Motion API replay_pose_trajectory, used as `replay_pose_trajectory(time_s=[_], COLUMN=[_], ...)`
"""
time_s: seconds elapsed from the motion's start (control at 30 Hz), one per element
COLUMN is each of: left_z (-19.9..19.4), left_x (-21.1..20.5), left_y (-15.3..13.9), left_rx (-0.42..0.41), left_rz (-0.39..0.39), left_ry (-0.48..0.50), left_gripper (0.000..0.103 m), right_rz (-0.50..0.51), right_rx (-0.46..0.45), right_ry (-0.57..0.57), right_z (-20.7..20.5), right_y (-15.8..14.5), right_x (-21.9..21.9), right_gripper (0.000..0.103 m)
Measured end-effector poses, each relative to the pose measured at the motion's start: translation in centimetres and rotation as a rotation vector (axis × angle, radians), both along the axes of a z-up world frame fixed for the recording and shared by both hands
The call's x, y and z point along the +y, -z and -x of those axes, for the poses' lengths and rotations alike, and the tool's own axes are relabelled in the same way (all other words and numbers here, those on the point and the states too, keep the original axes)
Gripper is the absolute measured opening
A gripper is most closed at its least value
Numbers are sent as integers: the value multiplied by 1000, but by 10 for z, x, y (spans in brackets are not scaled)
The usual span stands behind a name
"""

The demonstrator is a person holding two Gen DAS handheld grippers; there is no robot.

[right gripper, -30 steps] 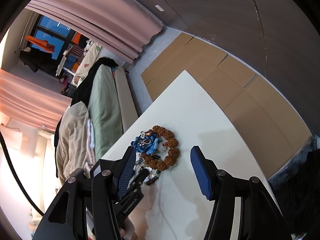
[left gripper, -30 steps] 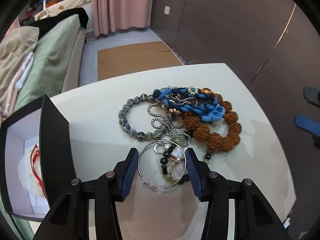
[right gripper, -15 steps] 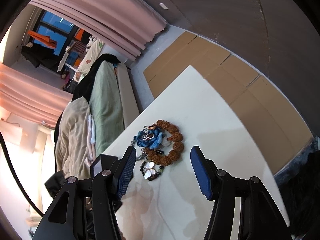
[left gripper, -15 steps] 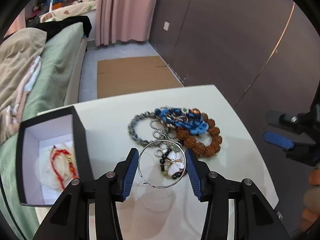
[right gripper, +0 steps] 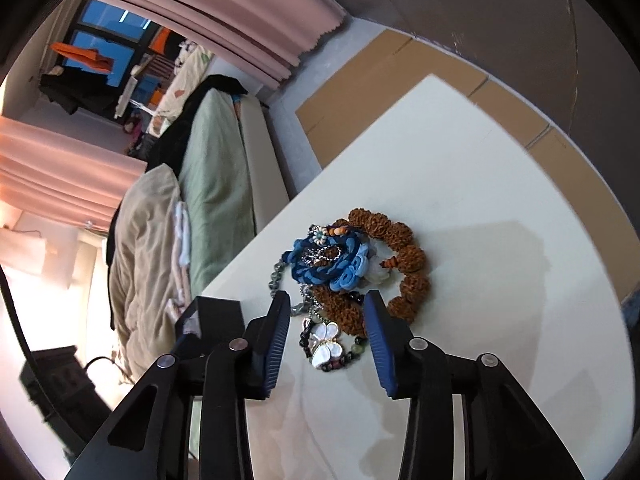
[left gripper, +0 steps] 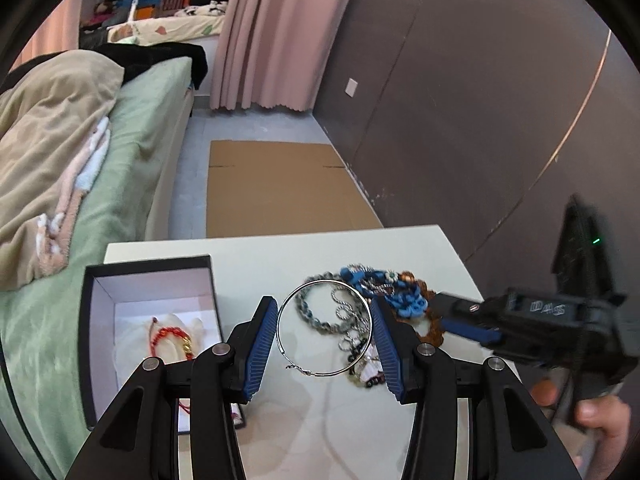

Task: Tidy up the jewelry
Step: 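Grasp the blue braided bracelet with the right gripper and lift it, then lower the blue bracelet into the black box and open the right gripper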

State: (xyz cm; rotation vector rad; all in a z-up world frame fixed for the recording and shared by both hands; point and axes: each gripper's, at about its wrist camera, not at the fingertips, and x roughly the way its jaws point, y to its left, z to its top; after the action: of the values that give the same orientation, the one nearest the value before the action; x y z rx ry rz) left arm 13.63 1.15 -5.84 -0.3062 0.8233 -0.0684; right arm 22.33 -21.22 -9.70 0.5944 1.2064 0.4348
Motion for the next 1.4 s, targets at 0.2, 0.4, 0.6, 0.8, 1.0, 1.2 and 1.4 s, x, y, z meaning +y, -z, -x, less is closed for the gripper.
replay_pose_trajectory(time_s=[0.2,0.4,0.6,0.8,1.0,1.2,1.4], left_z=[-2,0,10,18,26,28,40], left_x=[16,29,45,58,68,77,93], left_y=[-4,-6,-12,-14,-13,-9,-15], left_rx=[-13,-17,-29,-23,-8,34,3], left_rz=[16,24,44,49,47,40,75], left_ry=[-23,-44,-81,-125,-155,-188,-250], left_gripper=[49,49,49,49,49,53,81], right_rz=[-3,-2,-42,-78,-126,-193,-244], right_rx=[39,36,-16,-58,-113,-152,-174], right_ry=[21,62,72,64,33,-38,-113], right_z=[-10,-13,-9,0,13,25,37], right_y=[16,18,5,-10,-29,-43,-50], right_x=[8,7,2,2,6,20,45], right_gripper=[34,13,8,7,7,7,7])
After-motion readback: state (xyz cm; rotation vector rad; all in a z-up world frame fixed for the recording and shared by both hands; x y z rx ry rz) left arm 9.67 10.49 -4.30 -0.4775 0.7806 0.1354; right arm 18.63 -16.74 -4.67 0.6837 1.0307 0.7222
